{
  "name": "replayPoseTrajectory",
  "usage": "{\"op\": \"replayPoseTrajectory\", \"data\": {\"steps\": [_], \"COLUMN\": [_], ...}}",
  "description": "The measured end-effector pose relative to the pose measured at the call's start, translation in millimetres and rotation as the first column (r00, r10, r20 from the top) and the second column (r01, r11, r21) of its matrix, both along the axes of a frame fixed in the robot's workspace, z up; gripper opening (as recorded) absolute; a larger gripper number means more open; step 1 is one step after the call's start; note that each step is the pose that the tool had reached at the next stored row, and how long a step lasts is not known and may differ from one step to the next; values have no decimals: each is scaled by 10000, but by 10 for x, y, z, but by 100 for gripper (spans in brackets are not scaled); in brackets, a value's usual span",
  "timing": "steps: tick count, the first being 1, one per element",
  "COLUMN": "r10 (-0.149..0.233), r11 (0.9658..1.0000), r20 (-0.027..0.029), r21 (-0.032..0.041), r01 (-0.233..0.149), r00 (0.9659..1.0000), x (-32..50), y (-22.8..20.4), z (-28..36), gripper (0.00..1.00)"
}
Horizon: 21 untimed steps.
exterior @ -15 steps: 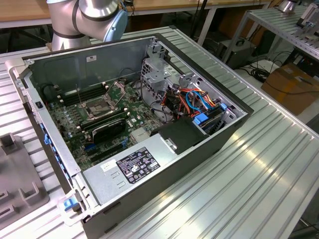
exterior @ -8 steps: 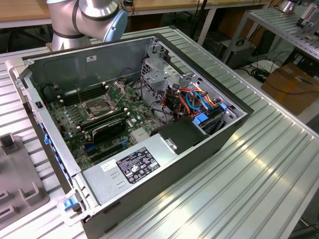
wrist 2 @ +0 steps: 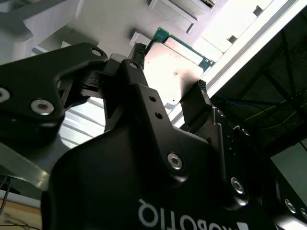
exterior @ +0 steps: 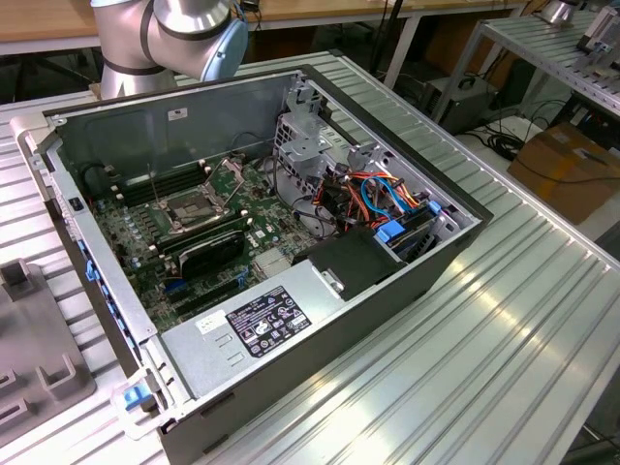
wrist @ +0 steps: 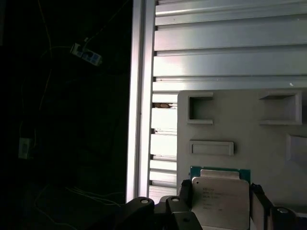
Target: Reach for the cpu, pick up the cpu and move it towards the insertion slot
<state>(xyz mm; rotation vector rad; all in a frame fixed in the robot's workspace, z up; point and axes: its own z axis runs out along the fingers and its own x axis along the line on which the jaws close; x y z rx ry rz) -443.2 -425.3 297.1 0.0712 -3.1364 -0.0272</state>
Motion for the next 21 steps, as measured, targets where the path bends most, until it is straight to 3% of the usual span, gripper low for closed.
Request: {"op": "replayPoseTrajectory", "data": {"steps": [8,21], "r10": [0,0], "r11": [10000,10000], "r20": [0,-11], "r21": [0,1], "r01": [0,0], "r00": [10000,10000], "x": [0,0], "y": [0,0], "z": [29,218], "gripper": [55,55]}}
